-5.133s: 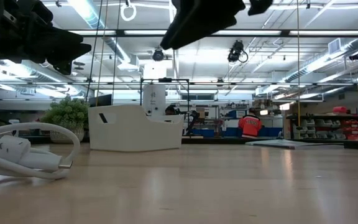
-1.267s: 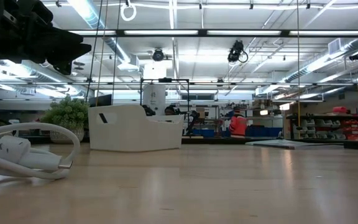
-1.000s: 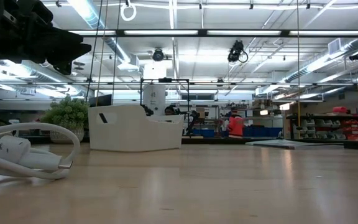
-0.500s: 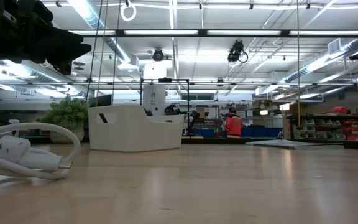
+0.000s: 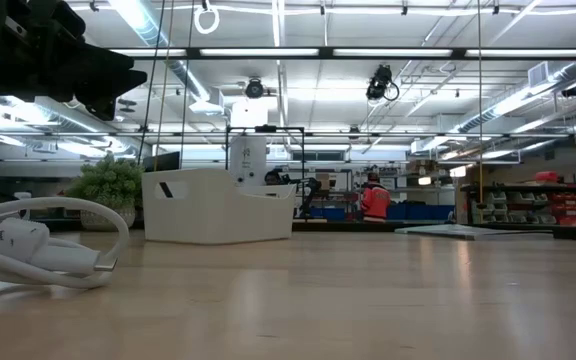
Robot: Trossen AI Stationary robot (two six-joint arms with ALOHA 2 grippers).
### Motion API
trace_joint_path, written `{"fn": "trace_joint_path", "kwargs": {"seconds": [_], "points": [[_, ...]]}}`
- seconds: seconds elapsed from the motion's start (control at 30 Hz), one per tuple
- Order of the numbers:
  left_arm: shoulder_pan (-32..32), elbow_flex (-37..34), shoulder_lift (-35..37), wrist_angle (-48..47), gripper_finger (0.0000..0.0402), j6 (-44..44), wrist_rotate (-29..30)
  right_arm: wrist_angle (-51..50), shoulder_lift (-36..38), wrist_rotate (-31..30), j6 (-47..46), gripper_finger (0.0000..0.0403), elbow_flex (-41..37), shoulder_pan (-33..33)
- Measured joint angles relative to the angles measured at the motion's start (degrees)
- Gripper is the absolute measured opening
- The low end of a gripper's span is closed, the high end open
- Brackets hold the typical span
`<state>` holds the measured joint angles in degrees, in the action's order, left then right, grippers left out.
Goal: Pick and place USB-C Cables
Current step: Put the black charger cable into the white bin
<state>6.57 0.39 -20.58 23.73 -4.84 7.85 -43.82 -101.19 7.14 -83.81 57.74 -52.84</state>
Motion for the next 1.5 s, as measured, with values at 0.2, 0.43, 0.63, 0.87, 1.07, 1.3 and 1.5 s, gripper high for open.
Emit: {"fn": "trace_joint_path", "kwargs": {"seconds": [0.2, 0.43, 0.63, 0.87, 1.07, 1.3, 1.5], "points": [[0.0, 0.0, 0.0, 0.0, 0.0156, 0.0, 0.0, 1.9, 0.0, 0.0, 0.0, 0.0076, 0.0, 0.0], [0.0, 0.0, 0.0, 0.0, 0.0156, 0.0, 0.0, 2.7, 0.0, -0.2, -0.2, 0.0052, 0.0, 0.0], [0.0, 0.0, 0.0, 0.0, 0.0156, 0.0, 0.0, 2.7, 0.1, 0.5, -0.2, 0.0052, 0.0, 0.4], [0.0, 0.0, 0.0, 0.0, 0.0156, 0.0, 0.0, 1.5, 2.3, 0.7, -1.5, 0.0052, 0.0, 0.5], [0.0, 0.0, 0.0, 0.0, 0.0156, 0.0, 0.0, -0.4, 3.3, 1.9, -1.9, 0.0051, 0.0, 1.0], [0.0, 0.0, 0.0, 0.0, 0.0156, 0.0, 0.0, -8.6, 3.3, 1.4, 1.9, 0.0051, 4.3, 2.6], [0.0, 0.0, 0.0, 0.0, 0.0156, 0.0, 0.0, -17.6, 3.3, 0.8, 4.4, 0.0051, 10.8, 3.9]]}}
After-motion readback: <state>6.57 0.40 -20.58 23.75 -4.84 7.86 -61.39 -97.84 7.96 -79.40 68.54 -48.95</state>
